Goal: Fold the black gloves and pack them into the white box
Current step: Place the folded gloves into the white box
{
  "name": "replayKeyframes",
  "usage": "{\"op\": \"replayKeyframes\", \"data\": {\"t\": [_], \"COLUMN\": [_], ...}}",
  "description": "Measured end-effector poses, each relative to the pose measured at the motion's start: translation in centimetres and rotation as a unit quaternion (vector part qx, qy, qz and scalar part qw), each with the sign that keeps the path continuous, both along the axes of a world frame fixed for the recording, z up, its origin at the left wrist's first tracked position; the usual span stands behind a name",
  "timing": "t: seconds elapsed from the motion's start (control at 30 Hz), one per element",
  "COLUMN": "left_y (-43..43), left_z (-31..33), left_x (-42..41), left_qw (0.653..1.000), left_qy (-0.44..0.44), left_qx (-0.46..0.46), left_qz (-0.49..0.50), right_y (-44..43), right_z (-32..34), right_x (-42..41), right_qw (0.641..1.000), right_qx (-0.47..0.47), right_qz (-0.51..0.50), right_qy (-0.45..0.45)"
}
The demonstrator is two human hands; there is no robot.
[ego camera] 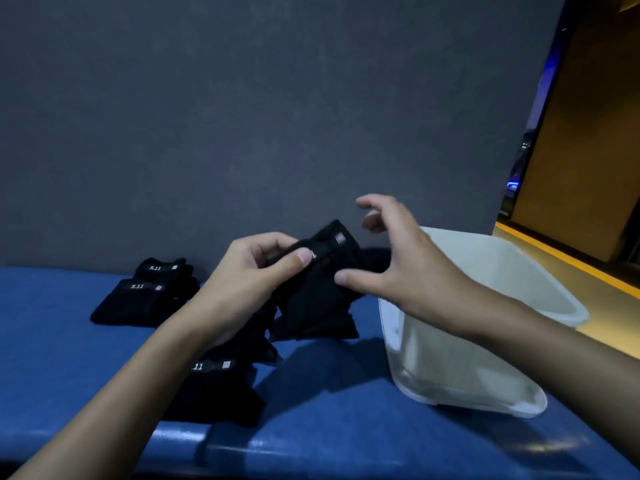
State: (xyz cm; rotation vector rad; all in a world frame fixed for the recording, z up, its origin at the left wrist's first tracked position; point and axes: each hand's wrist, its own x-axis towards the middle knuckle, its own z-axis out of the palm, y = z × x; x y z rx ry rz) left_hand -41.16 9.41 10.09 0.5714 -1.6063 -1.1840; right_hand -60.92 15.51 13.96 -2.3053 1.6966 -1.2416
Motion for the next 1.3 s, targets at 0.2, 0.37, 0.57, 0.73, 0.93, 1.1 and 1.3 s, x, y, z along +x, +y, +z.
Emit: {"op": "replayKeyframes", "data": {"t": [0.2, 0.37, 0.57, 0.73, 0.93, 1.1, 1.3], "left_y": [-1.0, -1.0, -1.7, -3.3, -7.2, -9.8, -10.9], "left_z": [3.4, 5.4, 6.1, 5.5, 3.5, 2.1, 1.0], "left_x": [-3.7, -9.4, -15.2, -18.9, -20.7, -19.3, -18.7], "left_qw": [0.985, 0.990, 0.996, 0.995, 0.972, 0.926, 0.928], "left_qy": [0.131, 0.125, 0.042, -0.035, -0.194, -0.305, -0.299], "left_qx": [0.018, 0.054, 0.047, 0.028, -0.131, -0.222, -0.221], "left_qz": [0.109, 0.045, -0.065, -0.094, -0.015, -0.002, -0.032], "right_y": [0.0, -0.3, -0.4, -0.9, -3.1, -6.3, -9.1], "right_z": [2.2, 2.6, 2.6, 2.5, 1.2, -1.3, -2.3], "right_x": [-2.2, -4.7, -9.8, -13.6, -16.6, -18.2, -18.6], "right_qw": [0.979, 0.950, 0.935, 0.930, 0.920, 0.915, 0.870], "right_qx": [-0.033, 0.008, 0.005, 0.058, 0.144, 0.224, 0.334], "right_qz": [-0.028, 0.055, 0.004, -0.061, -0.134, -0.230, -0.302], "right_qy": [-0.199, -0.308, -0.355, -0.357, -0.339, -0.243, -0.200]}}
